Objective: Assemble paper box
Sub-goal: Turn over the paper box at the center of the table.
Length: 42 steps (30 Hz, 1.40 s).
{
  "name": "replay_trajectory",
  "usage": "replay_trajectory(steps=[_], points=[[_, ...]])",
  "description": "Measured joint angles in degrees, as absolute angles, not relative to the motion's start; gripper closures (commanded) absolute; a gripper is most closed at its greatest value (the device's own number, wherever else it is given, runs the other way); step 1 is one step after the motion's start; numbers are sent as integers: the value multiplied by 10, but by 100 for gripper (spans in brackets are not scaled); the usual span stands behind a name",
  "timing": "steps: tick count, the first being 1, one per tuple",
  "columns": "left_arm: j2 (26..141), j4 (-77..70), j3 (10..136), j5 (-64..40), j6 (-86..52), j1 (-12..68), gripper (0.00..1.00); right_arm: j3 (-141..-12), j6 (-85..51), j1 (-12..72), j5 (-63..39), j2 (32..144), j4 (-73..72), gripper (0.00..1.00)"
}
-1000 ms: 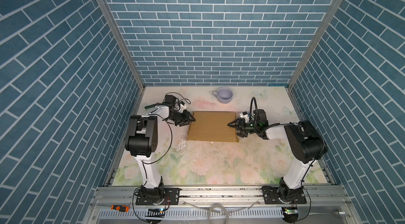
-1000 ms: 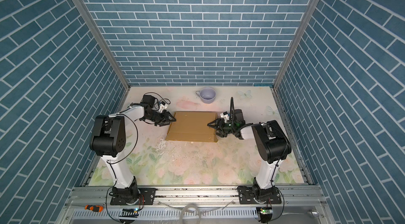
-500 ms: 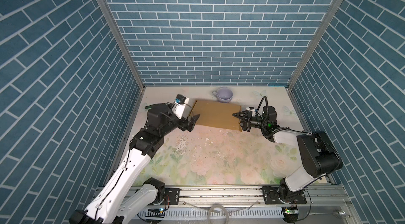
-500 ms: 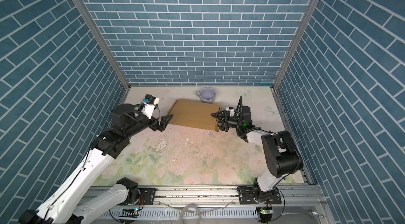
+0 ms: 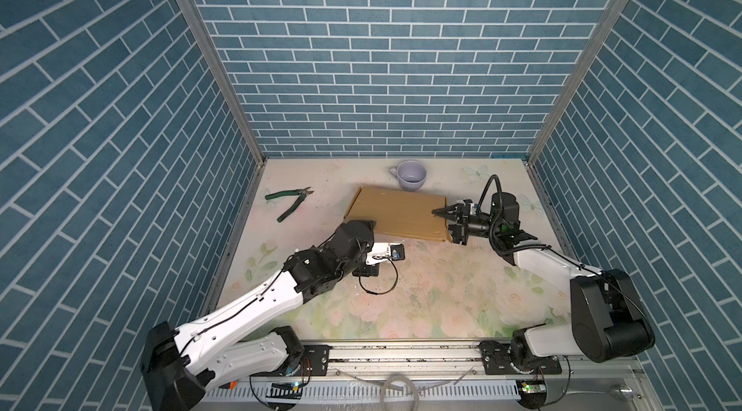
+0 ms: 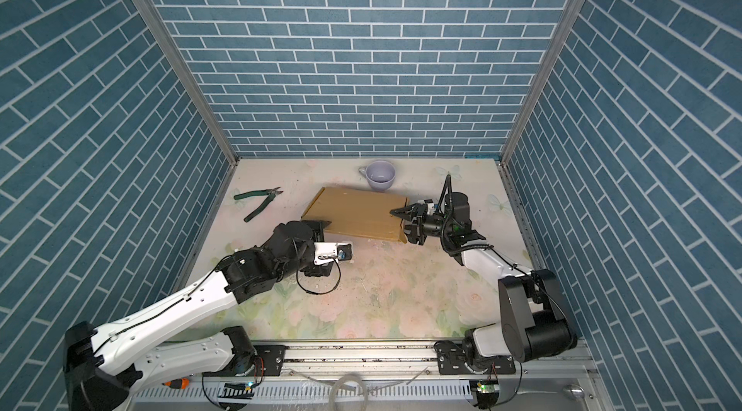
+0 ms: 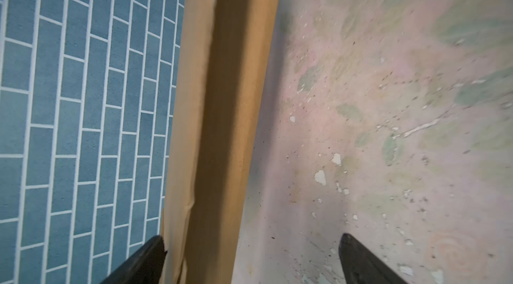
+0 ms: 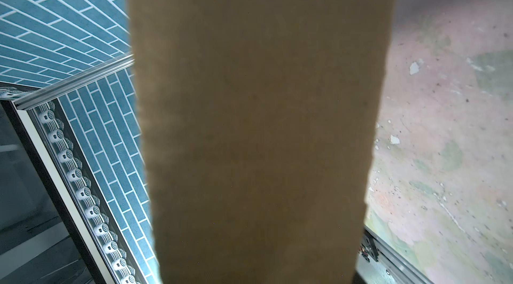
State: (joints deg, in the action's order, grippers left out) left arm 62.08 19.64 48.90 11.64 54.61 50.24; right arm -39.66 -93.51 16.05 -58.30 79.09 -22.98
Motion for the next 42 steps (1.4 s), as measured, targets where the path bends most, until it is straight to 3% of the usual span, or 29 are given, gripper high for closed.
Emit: replay_trajectory(steps=[5,10,14,19,24,31,36,42], points=[[666,113,481,140,616,498,16,-394,-938,160,-598,771,-191,62],[679,69,481,137,653,489,37,-394,-945,158,-607,759,-173,63],[685,42,481,135,674,481,51,-394,-957,158,-607,759,-165,50],[695,59,495,125,675,477,58,-394,-961,157,-610,759,-153,34],[708,105,526,107,657,466,60,-394,-959,150,-615,750,-149,21],[768,265,634,42,594,434,57,-400,-891,66,-614,700,-68,20],[855,396,720,-24,557,419,53,-551,-649,18,-539,697,203,29],[974,522,848,-92,538,394,51,-719,-380,74,-425,698,408,36]])
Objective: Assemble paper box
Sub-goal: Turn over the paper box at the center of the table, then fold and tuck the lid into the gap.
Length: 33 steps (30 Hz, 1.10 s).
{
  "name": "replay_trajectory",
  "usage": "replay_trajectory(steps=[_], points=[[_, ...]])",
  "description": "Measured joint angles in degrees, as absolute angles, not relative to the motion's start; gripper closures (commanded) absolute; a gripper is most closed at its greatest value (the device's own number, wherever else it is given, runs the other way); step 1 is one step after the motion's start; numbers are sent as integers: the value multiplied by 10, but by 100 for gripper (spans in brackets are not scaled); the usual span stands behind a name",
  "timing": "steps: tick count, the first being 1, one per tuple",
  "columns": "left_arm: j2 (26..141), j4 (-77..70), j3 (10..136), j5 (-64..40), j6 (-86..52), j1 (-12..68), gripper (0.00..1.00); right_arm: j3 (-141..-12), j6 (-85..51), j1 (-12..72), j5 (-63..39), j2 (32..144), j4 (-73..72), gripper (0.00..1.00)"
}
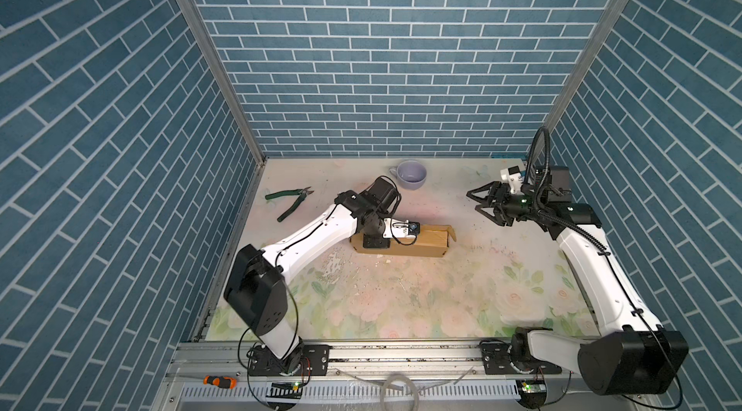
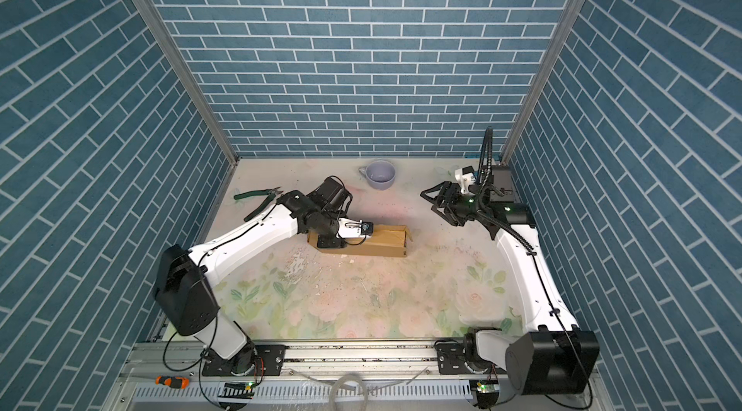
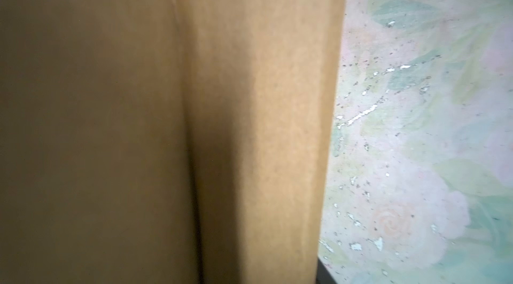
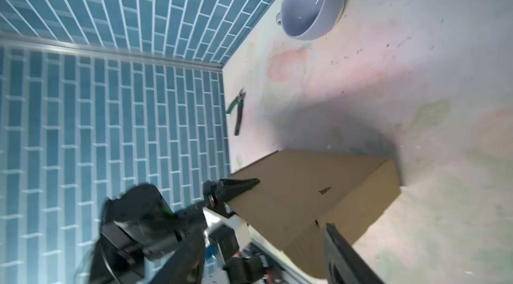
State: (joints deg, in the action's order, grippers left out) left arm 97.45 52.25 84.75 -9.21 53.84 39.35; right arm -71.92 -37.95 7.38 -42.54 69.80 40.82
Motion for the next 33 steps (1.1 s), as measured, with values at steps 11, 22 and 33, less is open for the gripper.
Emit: replay_trajectory(steps=[11,22,33], points=[[1016,558,897,-117,518,378,40,-753,-193,175,-275,708,565,47],[1019,553,898,-116,517,377,40,-776,-136,247,-177,775,582,63],[1020,550,898,-116,519,376,41,-808,-109,284,-109,838,579,78]])
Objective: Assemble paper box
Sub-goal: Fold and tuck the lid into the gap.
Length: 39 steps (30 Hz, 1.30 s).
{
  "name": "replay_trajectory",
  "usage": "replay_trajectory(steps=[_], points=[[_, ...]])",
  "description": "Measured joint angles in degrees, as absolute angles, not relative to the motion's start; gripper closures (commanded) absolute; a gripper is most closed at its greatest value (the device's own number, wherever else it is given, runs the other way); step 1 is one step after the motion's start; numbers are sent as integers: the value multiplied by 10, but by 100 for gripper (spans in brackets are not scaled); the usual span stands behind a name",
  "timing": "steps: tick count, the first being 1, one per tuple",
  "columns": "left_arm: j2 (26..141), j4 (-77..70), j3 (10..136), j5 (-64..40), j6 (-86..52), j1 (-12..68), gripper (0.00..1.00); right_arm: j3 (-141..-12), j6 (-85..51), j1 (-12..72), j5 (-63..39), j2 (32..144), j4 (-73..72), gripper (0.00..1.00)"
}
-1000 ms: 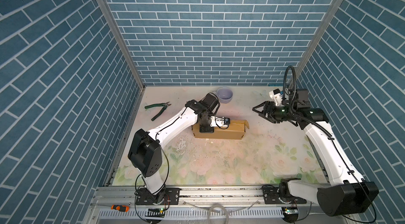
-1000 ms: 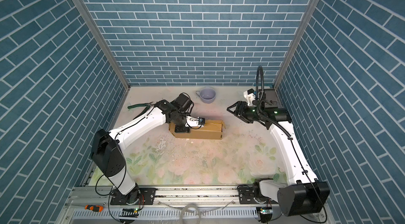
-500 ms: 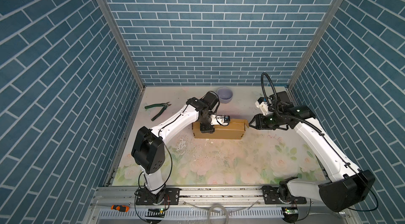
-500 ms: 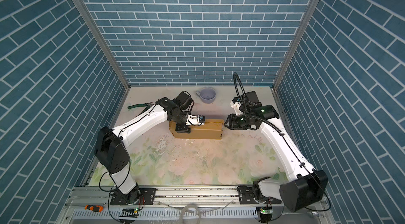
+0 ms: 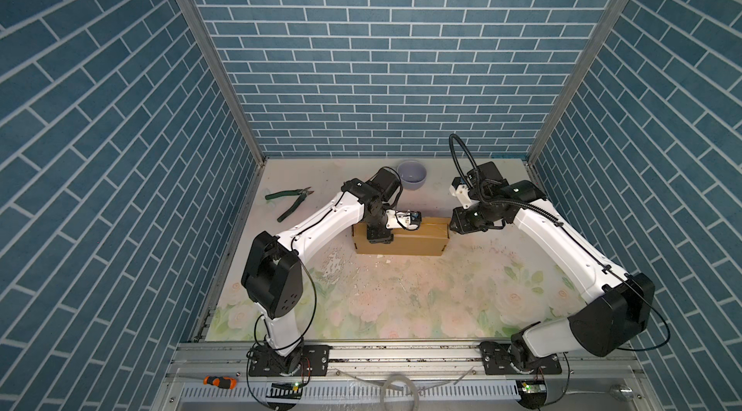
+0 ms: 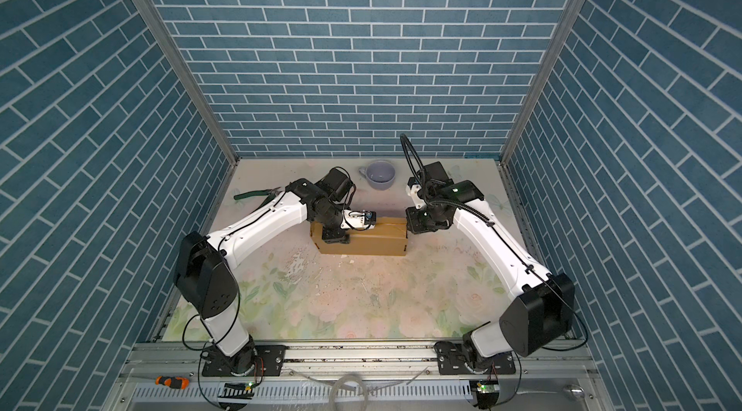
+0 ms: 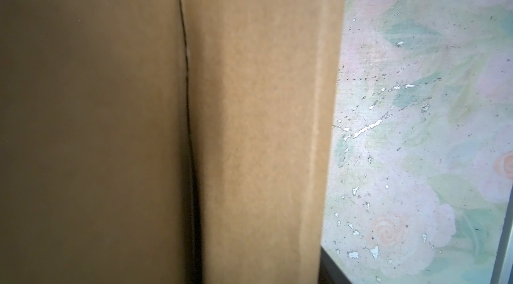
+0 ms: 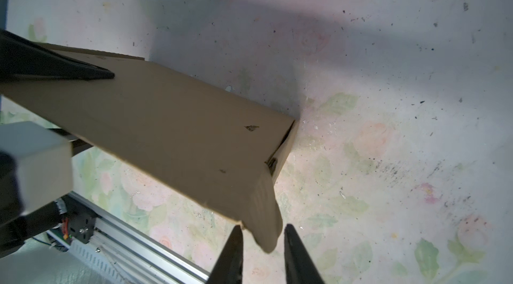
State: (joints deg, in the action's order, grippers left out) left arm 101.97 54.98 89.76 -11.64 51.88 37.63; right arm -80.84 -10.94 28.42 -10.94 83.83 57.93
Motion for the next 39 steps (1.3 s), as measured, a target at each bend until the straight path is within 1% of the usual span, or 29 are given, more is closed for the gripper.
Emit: replay_trajectory(steps=[5,8,9,14,21,26,31,35,39], points=[[1020,549,898,-117,519,376,41,-820,-101,292,-89,854,586,89],[1020,547,898,-117,519,376,41,-838,-104,293,-90,862,589,99],[1020,546,898,-117,519,376,41,-844,-106,293,-90,865,591,100],[1020,544,898,-118,519,375,41,-867,-125,292,-105,881,607,100],[1020,544,898,-119,519,373,41,-867,-175,292,-113,883,606,100],[1021,544,898,-117,516,374,40,-836,-208,292,-111,876,562,100],[1021,541,898,-114,509,373,33,-796,-223,293,-103,848,519,100],[1021,543,906,-109,498,372,17,-793,-226,293,-98,847,509,100],[1018,540,923,-108,485,367,10,-793,-227,293,-96,848,509,100]])
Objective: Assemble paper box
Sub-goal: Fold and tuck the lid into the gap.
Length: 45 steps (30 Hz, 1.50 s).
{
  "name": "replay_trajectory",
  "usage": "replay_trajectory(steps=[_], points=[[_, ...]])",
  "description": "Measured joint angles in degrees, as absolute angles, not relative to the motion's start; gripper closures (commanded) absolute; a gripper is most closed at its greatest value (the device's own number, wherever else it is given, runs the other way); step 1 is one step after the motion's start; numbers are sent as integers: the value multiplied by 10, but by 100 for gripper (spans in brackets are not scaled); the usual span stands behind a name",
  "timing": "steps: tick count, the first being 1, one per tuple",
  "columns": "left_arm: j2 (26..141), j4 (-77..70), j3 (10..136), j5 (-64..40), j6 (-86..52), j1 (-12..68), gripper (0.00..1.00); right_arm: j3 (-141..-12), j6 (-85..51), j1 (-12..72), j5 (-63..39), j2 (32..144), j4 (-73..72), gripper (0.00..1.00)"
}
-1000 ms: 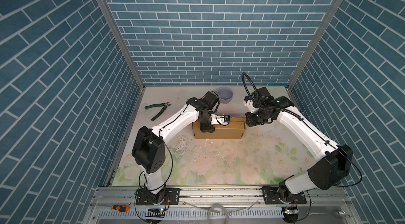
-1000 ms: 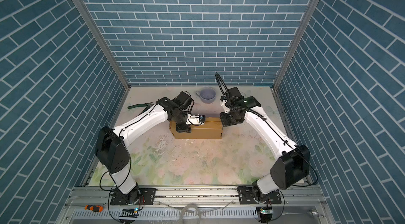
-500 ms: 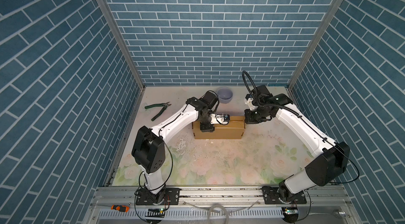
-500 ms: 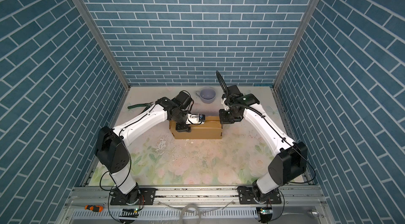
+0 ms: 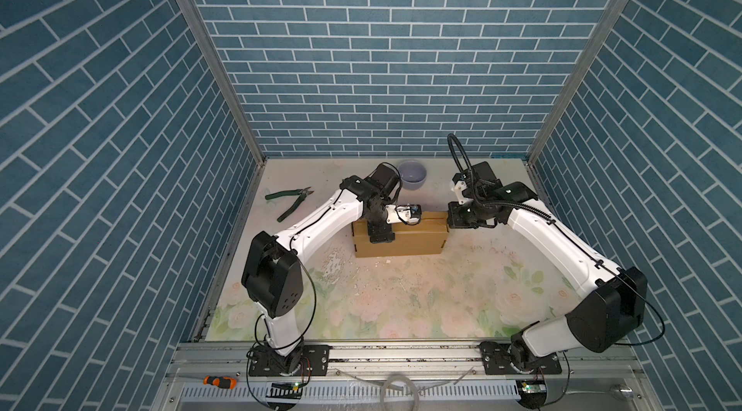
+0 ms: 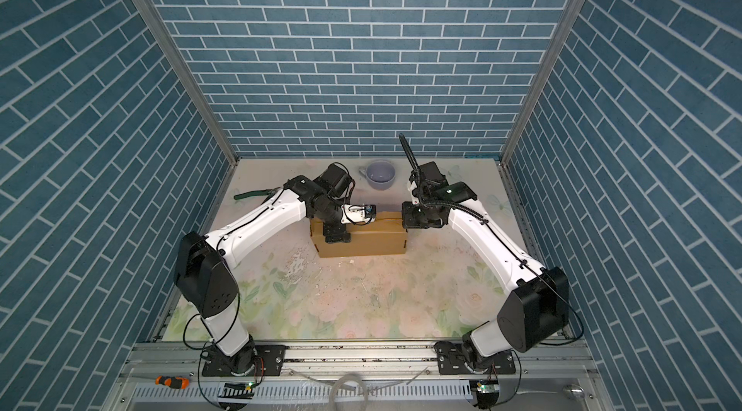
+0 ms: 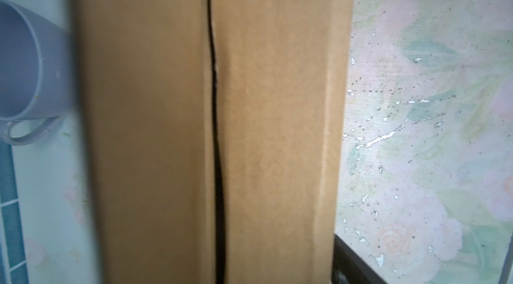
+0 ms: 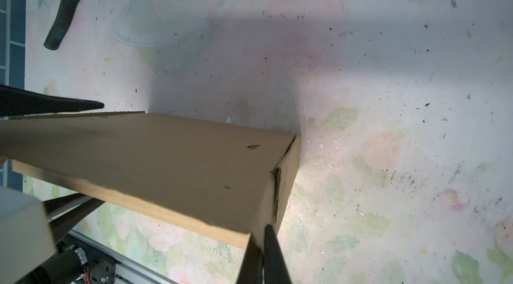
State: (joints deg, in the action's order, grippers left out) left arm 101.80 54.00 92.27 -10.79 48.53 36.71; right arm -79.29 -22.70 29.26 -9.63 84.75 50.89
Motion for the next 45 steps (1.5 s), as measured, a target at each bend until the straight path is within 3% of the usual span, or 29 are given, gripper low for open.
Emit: replay_trajectory(steps=[5,8,10,12,15,23,28,45], points=[[973,527,923,-111,468,358,8,-793,-227,293,-94,848,507,100],[921,507,916,-121,436,352,16,-793,-227,293,-92,849,505,100],[872,480,896,-123,387,342,29,-793,-227,293,-92,849,505,100],[814,453,868,-117,323,320,51,-793,-227,293,-91,849,504,100],[743,434,837,-112,225,278,64,-793,-227,293,-90,850,503,100],[687,447,761,-136,-16,220,60,-793,-228,294,-90,850,501,100],[707,451,738,-154,-95,219,64,-793,-232,296,-90,850,501,100],[759,448,712,-157,-124,219,82,-793,-238,298,-88,851,499,100]])
